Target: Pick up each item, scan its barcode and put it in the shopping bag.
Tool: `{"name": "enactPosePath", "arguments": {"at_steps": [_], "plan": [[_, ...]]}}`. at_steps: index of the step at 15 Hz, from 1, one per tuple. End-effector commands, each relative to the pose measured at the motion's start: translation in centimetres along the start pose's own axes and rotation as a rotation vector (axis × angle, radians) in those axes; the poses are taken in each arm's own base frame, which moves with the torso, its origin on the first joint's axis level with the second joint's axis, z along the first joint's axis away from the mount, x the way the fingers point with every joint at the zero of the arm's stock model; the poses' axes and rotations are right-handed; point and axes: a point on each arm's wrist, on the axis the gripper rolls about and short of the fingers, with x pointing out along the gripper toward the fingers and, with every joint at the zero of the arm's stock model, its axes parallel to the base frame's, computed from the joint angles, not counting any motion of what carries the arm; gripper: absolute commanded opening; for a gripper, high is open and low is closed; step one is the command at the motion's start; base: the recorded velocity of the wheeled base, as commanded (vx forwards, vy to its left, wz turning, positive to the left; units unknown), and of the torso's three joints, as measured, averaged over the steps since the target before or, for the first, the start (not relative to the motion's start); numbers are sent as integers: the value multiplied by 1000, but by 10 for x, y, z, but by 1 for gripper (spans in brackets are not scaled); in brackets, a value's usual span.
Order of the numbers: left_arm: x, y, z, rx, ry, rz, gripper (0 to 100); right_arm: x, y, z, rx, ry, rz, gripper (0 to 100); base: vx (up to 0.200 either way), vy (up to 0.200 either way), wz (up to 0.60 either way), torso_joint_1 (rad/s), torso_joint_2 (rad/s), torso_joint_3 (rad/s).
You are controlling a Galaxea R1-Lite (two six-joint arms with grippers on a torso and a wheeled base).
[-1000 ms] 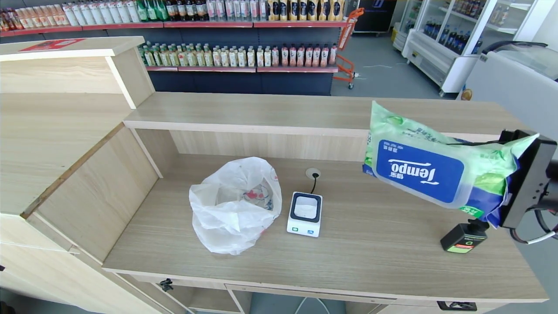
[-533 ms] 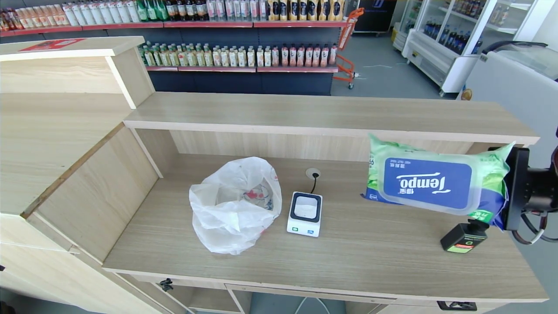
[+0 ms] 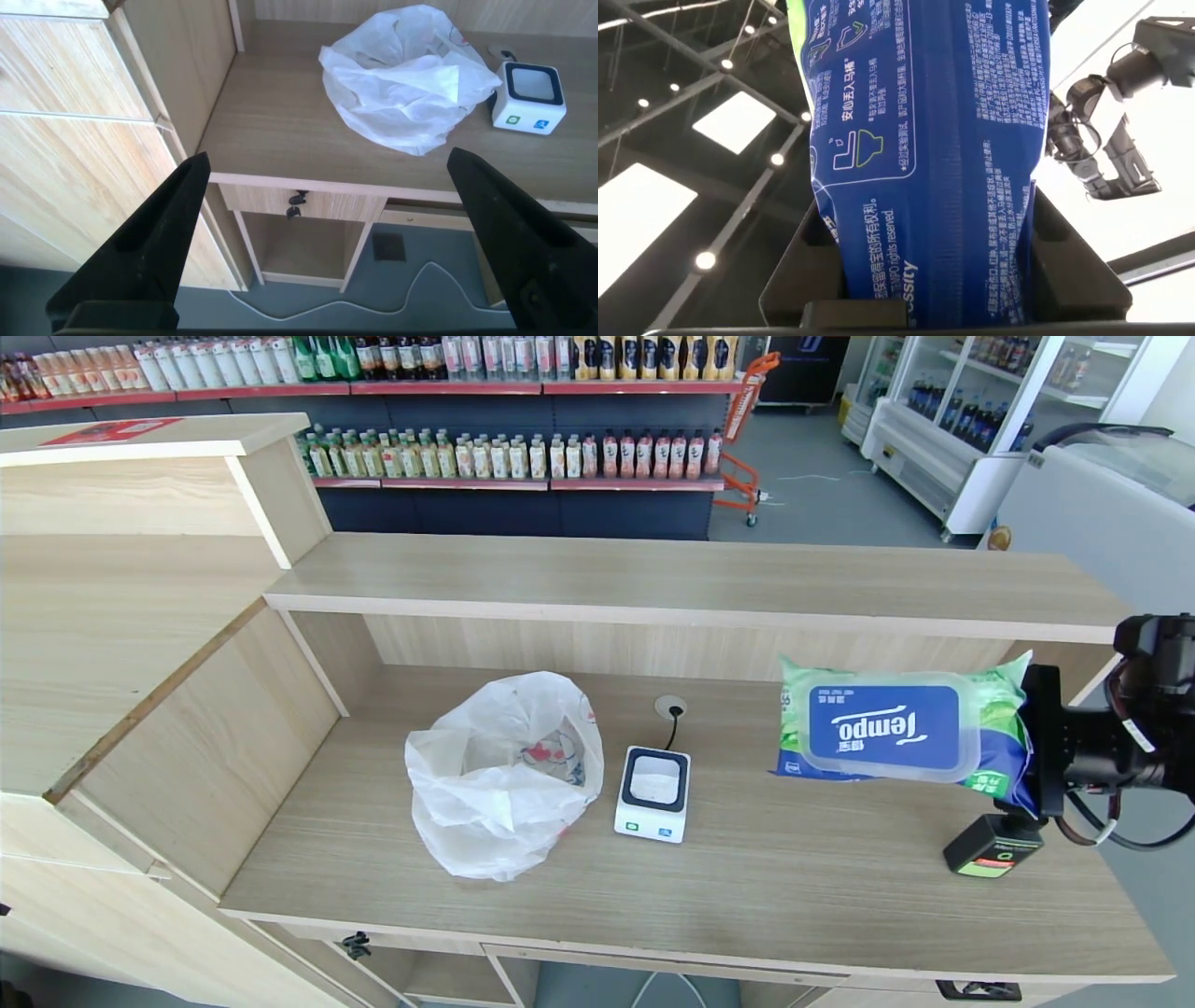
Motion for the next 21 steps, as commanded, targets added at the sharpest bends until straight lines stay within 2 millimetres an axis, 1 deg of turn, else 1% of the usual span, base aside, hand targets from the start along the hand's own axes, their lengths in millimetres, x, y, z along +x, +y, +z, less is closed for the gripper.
{"name": "enactPosePath", "arguments": {"at_steps": [1, 3, 4, 5, 8, 9, 12, 13, 15, 18, 21], "plan": [[0, 0, 0, 0, 0, 0, 100, 1, -6, 6, 28, 38, -10, 0, 0, 0, 0, 0, 0, 0], [0, 0, 0, 0, 0, 0, 100, 2, -10, 7, 41, 42, -12, 0, 0, 0, 0, 0, 0, 0], [0, 0, 0, 0, -2, 0, 100, 2, -12, 11, 28, 42, -12, 0, 0, 0, 0, 0, 0, 0], [0, 0, 0, 0, 0, 0, 100, 1, -13, 14, -21, 43, -11, 0, 0, 0, 0, 0, 0, 0], [0, 0, 0, 0, 0, 0, 100, 0, -18, 29, -67, 33, -6, 0, 0, 0, 0, 0, 0, 0], [0, 0, 0, 0, 0, 0, 100, 0, -18, 30, -68, 33, -6, 0, 0, 0, 0, 0, 0, 0], [0, 0, 0, 0, 0, 0, 100, 3, -24, 45, -173, 39, -7, 0, 0, 0, 0, 0, 0, 0], [0, 0, 0, 0, 0, 0, 100, 6, -27, 48, -223, 47, -11, 0, 0, 0, 0, 0, 0, 0], [0, 0, 0, 0, -2, 0, 100, 8, -29, 51, -254, 56, -14, 0, 0, 0, 0, 0, 0, 0], [0, 0, 0, 0, 0, 0, 100, 11, -37, 56, -216, 62, -19, 0, 0, 0, 0, 0, 0, 0], [0, 0, 0, 0, -2, 0, 100, 12, -40, 62, -230, 60, -20, 0, 0, 0, 0, 0, 0, 0]]}}
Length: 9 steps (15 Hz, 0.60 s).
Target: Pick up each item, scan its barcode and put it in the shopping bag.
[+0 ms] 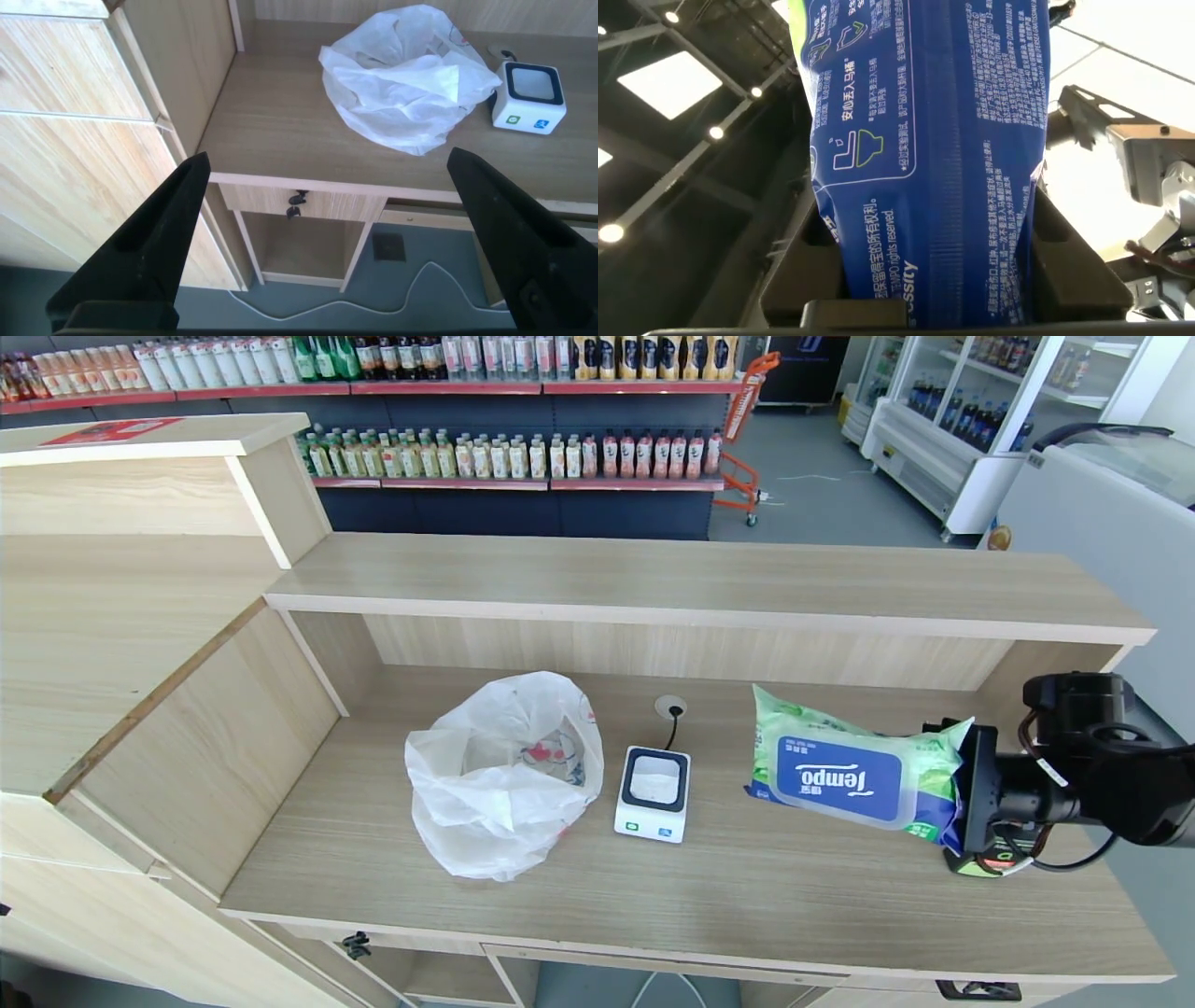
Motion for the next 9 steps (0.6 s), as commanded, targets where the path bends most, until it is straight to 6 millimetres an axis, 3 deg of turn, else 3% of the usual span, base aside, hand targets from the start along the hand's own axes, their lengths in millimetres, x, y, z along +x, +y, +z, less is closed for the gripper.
{"name": "enactPosePath", "arguments": {"at_steps": [1, 9], "plan": [[0, 0, 0, 0, 0, 0, 100, 2, -7, 4, -15, 37, 6, 0, 0, 0, 0, 0, 0, 0], [0, 0, 0, 0, 0, 0, 100, 2, -14, 16, -46, 27, 3, 0, 0, 0, 0, 0, 0, 0]]}}
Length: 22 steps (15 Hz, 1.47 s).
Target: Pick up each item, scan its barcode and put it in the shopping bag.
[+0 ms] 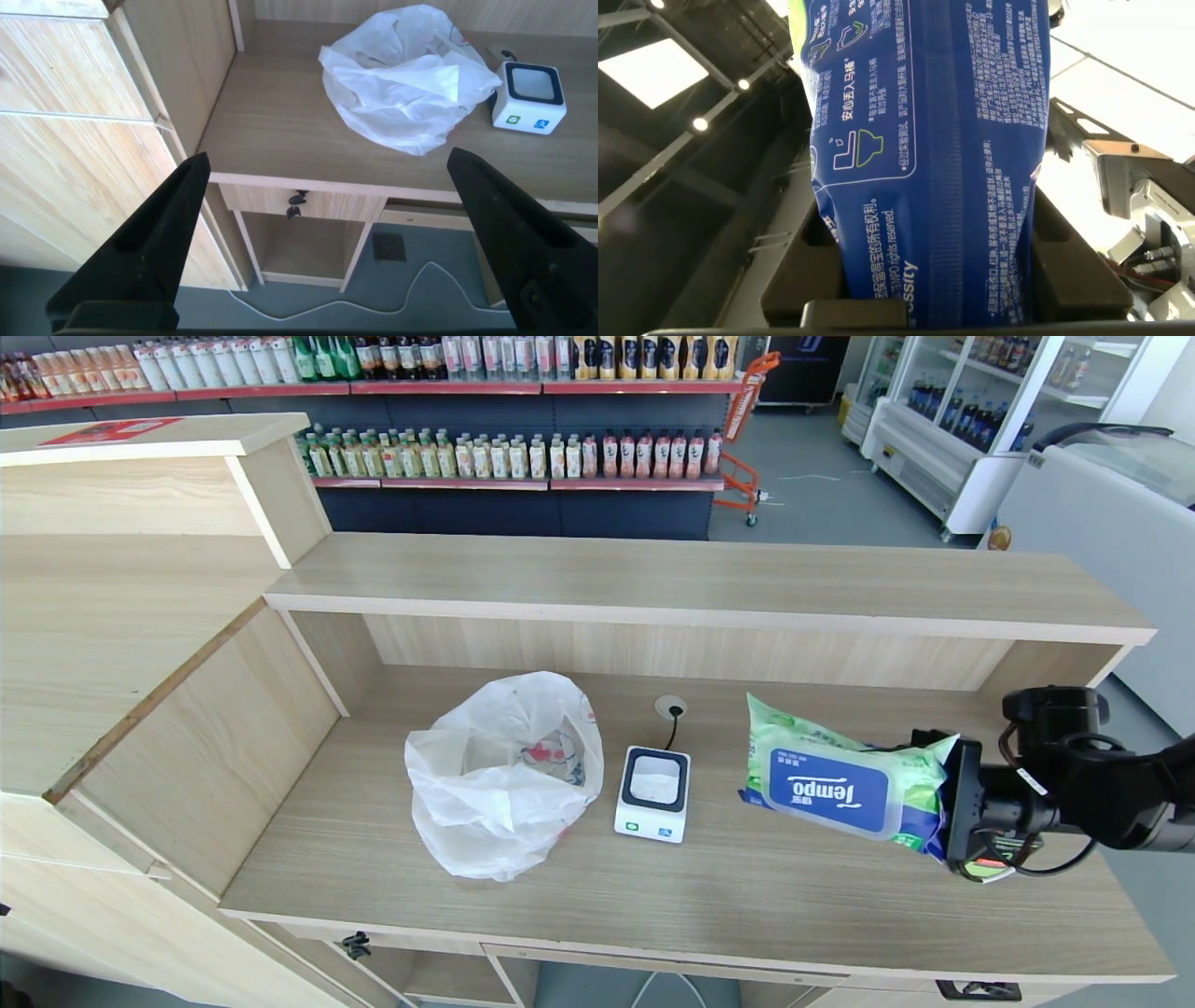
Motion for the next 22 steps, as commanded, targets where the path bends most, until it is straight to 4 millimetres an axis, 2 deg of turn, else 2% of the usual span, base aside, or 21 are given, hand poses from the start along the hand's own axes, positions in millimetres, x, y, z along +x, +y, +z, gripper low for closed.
{"name": "enactPosePath", "arguments": {"at_steps": [1, 5, 16, 17, 20, 22], "plan": [[0, 0, 0, 0, -2, 0, 100, 0, -2, 3, 1, 19, 6, 0, 0, 0, 0, 0, 0, 0], [0, 0, 0, 0, 0, 0, 100, 3, -4, 6, -53, -7, -9, 0, 0, 0, 0, 0, 0, 0], [0, 0, 0, 0, 0, 0, 100, 4, -5, 7, -65, -10, -11, 0, 0, 0, 0, 0, 0, 0], [0, 0, 0, 0, 0, 0, 100, 4, -1, 6, -85, -14, -12, 0, 0, 0, 0, 0, 0, 0], [0, 0, 0, 0, -2, 0, 100, 5, 43, -14, -264, -8, -5, 0, 0, 0, 0, 0, 0, 0], [0, 0, 0, 0, 0, 0, 100, 4, 63, -33, -350, -11, -1, 0, 0, 0, 0, 0, 0, 0]]}}
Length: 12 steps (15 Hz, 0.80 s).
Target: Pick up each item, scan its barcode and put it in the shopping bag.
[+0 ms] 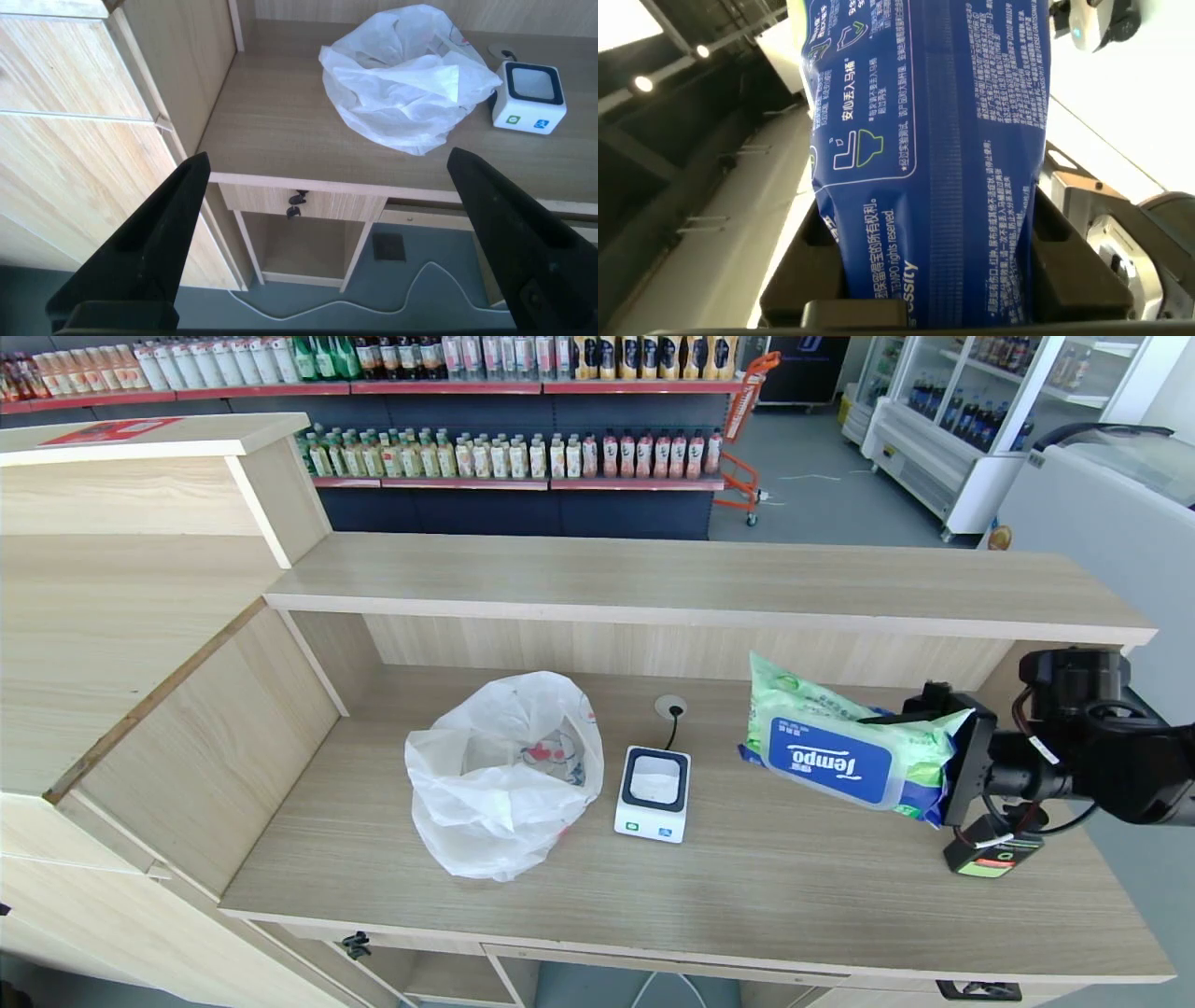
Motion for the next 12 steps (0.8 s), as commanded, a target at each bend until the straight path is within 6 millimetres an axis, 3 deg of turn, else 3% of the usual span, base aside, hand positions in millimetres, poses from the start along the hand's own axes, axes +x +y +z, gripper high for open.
{"name": "enactPosePath", "arguments": {"at_steps": [1, 4, 5, 6, 8, 9, 12], "plan": [[0, 0, 0, 0, 0, 0, 100, -2, 35, -19, -120, -3, 6, 0, 0, 0, 0, 0, 0, 0], [0, 0, 0, 0, 0, 0, 100, -2, 65, -40, -277, -2, 12, 0, 0, 0, 0, 0, 0, 0], [0, 0, 0, 0, 0, 0, 100, -2, 66, -41, -289, -1, 13, 0, 0, 0, 0, 0, 0, 0], [0, 0, 0, 0, 0, 0, 100, 5, 82, -60, -527, 22, 20, 0, 0, 0, 0, 0, 0, 0], [0, 0, 0, 0, -2, 0, 100, 14, 92, -73, -729, -30, -15, 0, 0, 0, 0, 0, 0, 0], [0, 0, 0, 0, -2, 0, 100, 26, 96, -83, -891, -139, -113, 0, 0, 0, 0, 0, 0, 0], [0, 0, 0, 0, 0, 0, 100, 53, 102, -94, -1062, -316, -325, 0, 0, 0, 0, 0, 0, 0]]}}
